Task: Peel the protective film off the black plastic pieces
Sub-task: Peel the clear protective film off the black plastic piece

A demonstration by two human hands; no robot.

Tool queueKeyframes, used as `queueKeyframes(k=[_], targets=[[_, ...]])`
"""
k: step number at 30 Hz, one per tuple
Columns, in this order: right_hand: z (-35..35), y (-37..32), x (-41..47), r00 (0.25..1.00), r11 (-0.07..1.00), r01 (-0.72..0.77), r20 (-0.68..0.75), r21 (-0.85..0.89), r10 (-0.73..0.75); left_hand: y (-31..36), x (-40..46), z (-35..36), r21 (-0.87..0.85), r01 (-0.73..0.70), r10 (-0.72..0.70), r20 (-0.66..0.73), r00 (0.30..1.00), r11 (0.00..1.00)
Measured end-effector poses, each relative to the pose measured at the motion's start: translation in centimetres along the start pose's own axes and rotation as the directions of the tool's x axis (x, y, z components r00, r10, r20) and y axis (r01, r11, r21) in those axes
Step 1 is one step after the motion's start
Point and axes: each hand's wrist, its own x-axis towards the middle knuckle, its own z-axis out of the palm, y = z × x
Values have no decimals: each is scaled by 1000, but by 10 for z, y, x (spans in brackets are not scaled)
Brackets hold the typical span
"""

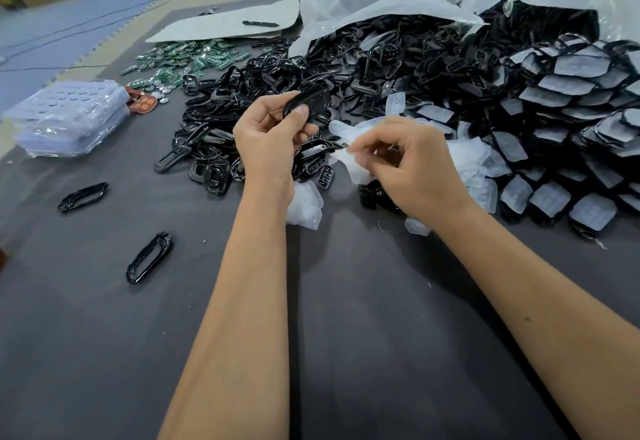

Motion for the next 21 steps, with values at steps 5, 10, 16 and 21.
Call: queueKeyframes(k=[5, 10, 16, 21], targets=[[1, -7, -3, 972, 942, 218, 143, -256, -186, -2, -4, 9, 10, -30, 30, 23, 999, 1000], [14, -15, -5, 914, 882, 268, 391, -387, -106, -5, -9, 21, -45, -24, 23, -23, 999, 999], [17, -13, -3, 969, 930, 159, 232, -332, -83, -26, -27, 54, -45, -59, 38, -365, 930, 997], [10, 0, 0, 976, 975, -217, 26, 54, 215, -39, -32, 56, 95, -68, 101, -402, 910, 993]])
